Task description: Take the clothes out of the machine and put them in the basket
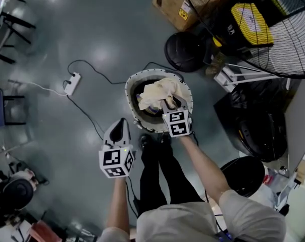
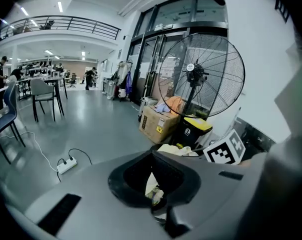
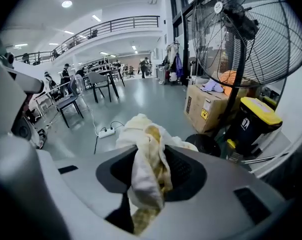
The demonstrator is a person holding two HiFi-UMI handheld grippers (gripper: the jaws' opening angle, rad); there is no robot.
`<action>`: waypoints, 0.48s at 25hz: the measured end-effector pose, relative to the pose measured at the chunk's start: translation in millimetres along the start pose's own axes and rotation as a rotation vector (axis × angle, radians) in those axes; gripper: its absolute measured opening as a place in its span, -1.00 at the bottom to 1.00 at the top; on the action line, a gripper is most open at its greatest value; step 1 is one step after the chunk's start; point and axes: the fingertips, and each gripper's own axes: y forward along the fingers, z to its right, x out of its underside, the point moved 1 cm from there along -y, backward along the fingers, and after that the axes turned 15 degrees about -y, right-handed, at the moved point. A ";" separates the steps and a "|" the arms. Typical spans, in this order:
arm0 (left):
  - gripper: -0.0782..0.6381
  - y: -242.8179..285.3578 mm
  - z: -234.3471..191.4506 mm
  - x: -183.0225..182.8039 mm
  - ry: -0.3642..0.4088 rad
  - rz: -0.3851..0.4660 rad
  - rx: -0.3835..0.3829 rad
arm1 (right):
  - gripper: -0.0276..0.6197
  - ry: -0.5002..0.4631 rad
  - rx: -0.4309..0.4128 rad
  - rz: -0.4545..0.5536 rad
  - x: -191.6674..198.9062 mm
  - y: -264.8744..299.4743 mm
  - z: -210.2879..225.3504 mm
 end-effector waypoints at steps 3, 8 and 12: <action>-0.73 1.8 -3.1 -1.5 -0.002 0.002 0.002 | -0.43 -0.005 -0.016 -0.008 0.1 17.2 -2.3; -0.73 7.1 -10.6 -2.0 -0.006 -0.002 0.001 | 0.11 -0.054 -0.064 0.007 -6.3 41.2 -9.4; -0.73 7.7 -10.8 -1.8 -0.012 -0.008 0.005 | 0.11 -0.061 -0.069 0.023 -10.1 34.8 -12.0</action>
